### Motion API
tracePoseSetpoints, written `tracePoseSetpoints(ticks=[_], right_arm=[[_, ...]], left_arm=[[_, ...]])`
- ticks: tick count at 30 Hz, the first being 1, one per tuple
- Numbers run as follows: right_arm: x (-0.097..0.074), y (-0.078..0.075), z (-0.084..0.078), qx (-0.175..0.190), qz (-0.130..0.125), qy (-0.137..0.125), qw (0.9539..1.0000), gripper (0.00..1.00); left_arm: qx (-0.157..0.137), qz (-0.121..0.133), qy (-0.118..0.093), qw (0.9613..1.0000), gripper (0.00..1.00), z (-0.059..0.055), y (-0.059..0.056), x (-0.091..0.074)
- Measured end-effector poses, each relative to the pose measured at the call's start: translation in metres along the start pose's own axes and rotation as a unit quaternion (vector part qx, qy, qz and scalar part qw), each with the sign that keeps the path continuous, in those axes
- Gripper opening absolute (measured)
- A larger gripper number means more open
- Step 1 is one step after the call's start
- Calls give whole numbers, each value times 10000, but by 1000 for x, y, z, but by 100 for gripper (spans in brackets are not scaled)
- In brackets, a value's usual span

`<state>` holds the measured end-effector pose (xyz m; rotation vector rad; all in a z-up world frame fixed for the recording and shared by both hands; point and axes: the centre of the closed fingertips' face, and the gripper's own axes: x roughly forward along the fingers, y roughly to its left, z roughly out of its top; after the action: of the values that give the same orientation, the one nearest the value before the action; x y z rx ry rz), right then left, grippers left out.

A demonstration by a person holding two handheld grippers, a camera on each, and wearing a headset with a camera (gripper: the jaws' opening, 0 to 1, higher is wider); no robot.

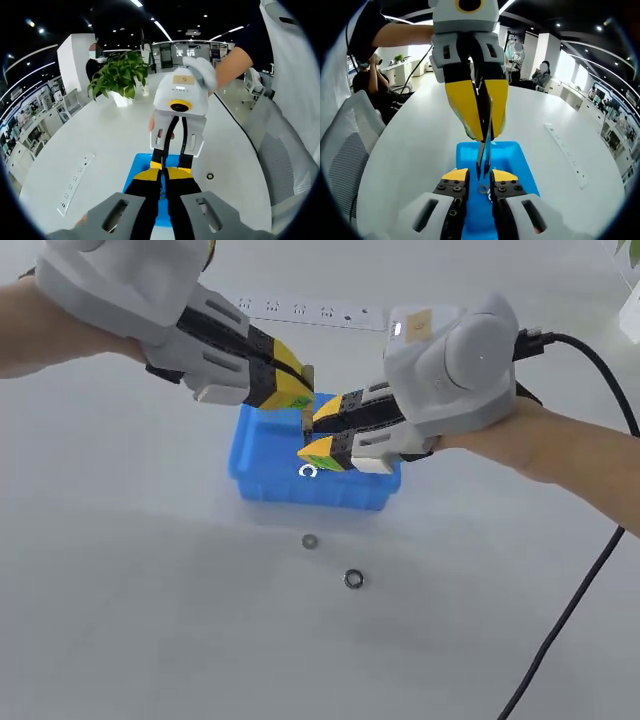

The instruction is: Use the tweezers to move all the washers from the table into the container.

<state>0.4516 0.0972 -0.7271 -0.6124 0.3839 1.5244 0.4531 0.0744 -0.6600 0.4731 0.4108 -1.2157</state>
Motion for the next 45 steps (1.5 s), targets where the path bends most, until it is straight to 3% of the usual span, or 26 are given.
tracePoseSetpoints(ticks=[10,17,23,27,33,36,39,41,45], right_arm=[[-14,1,1,45,-195,6,9998,20],[-45,2,3,155,-612,-165,9979,20],[-65,16,0,296,-778,-269,9962,23],[-78,29,-5,403,-823,-351,9952,26],[-88,52,-18,557,-764,-332,9950,33],[-91,59,-24,630,-878,-301,9937,35],[-94,67,-26,726,-938,-401,9921,43],[-94,73,-30,769,-962,-361,9917,46],[-94,83,-35,814,-972,-350,9913,51]], left_arm=[[119,7,-47,9999,6,17,-3,-4],[115,12,-77,9999,6,25,-12,-13],[76,20,-6,10000,6,24,-22,-21],[42,45,-47,10000,6,25,-22,-22],[18,-31,-20,10000,7,21,-37,-21],[-73,-84,-42,9999,7,16,-47,-21],[-138,-73,-64,9999,7,12,-54,-22],[-165,-61,-60,9998,7,14,-67,-24],[-193,15,-132,9997,7,9,-74,-21]])
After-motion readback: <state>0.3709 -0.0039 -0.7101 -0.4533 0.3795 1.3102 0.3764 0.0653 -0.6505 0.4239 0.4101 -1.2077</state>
